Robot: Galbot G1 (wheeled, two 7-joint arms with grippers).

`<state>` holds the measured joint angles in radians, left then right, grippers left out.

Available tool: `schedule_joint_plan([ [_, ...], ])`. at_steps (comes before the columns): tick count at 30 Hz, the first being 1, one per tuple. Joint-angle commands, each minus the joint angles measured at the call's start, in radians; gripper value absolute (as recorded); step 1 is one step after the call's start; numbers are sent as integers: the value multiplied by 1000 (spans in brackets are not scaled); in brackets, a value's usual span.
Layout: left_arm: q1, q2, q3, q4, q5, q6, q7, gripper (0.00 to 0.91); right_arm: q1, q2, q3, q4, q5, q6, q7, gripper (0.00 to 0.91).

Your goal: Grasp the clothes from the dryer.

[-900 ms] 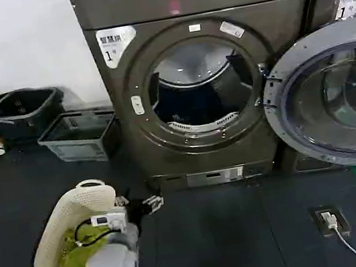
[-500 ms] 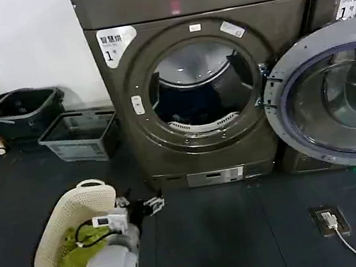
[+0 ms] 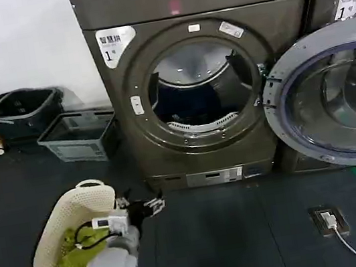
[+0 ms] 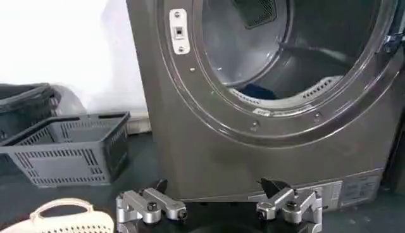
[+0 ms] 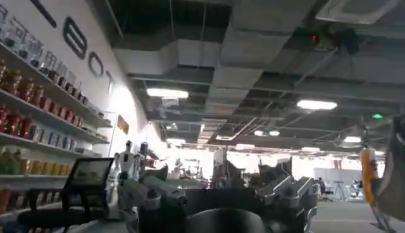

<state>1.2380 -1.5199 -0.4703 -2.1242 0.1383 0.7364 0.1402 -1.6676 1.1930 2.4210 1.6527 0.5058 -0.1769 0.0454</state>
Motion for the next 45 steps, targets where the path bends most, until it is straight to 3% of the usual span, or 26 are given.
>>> schedule_joint_plan([
  [1, 3, 2, 1, -5, -1, 49, -1, 907, -3, -1, -2, 3, 15, -3, 14, 907],
  [45, 6, -6, 9, 5, 2, 49, 27, 907, -7, 7, 9, -17, 15, 5, 24, 907],
])
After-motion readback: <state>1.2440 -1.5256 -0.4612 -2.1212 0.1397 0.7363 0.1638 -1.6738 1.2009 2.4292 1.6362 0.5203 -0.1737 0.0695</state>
